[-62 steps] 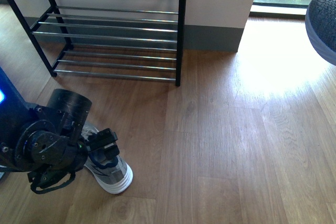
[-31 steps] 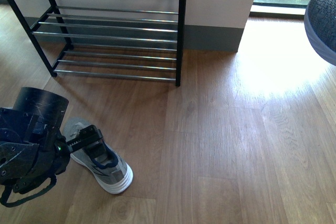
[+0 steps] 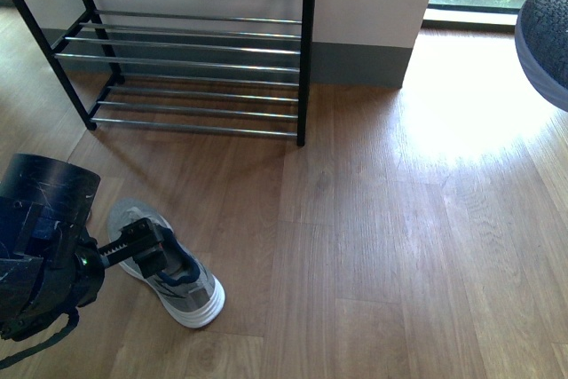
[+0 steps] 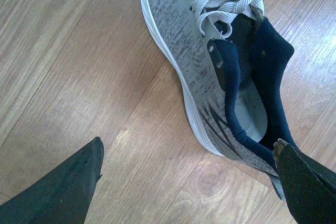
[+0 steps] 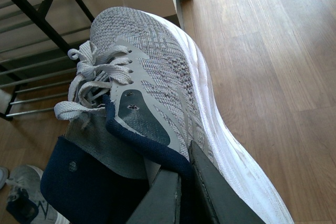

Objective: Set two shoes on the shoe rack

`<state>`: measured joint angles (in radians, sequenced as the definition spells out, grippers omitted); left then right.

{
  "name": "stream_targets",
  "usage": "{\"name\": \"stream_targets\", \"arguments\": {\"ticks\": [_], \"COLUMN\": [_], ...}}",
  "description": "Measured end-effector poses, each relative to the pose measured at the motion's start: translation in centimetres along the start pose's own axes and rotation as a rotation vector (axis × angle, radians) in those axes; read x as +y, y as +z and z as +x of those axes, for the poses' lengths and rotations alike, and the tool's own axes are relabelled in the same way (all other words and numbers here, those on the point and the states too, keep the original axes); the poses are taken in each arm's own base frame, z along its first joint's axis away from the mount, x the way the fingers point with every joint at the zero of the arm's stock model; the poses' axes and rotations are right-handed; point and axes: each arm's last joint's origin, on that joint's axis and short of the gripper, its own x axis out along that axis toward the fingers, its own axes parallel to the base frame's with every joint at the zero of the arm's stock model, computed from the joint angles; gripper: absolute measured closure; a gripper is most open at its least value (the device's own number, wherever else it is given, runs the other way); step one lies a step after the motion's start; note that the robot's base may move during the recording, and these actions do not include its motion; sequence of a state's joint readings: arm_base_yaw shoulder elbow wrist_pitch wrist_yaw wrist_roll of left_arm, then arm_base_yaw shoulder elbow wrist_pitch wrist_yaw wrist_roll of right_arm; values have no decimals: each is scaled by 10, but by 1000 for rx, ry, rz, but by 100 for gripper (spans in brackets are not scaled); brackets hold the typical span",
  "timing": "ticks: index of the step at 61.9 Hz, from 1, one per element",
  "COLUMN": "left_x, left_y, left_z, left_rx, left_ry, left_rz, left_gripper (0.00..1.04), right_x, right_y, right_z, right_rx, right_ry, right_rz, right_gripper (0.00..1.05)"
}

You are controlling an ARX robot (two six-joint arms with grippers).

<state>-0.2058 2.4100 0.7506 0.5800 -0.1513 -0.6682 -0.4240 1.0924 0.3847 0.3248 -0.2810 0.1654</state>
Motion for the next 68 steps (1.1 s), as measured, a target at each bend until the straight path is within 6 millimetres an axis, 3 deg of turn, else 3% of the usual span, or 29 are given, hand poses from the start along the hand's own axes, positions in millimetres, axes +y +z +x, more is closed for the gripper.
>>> {"name": "stream_targets", "arguments": {"ticks": [16, 35, 41, 49, 59, 68], "left_x": [4, 4, 6, 7, -5, -14], "left_y": [1, 3, 5, 0, 5, 13], "left_z": [-19, -19, -6, 27, 58, 74], "left_rx": [-37, -95, -88, -9, 45, 54], "left_ry": [44, 38, 33, 32, 29, 24], "left_rz": [39, 46, 46, 66, 103, 111], "left_gripper": [9, 9, 9, 9, 9, 9], "right_x": [0, 0, 0, 0, 0, 0], "right_y": [0, 0, 0, 0, 0, 0], "right_z": [0, 0, 0, 0, 0, 0], "right_rx": [0, 0, 0, 0, 0, 0], "right_ry": [0, 0, 0, 0, 0, 0], "right_rz": [0, 0, 0, 0, 0, 0], "right_gripper": [103, 103, 103, 103, 103, 103]}}
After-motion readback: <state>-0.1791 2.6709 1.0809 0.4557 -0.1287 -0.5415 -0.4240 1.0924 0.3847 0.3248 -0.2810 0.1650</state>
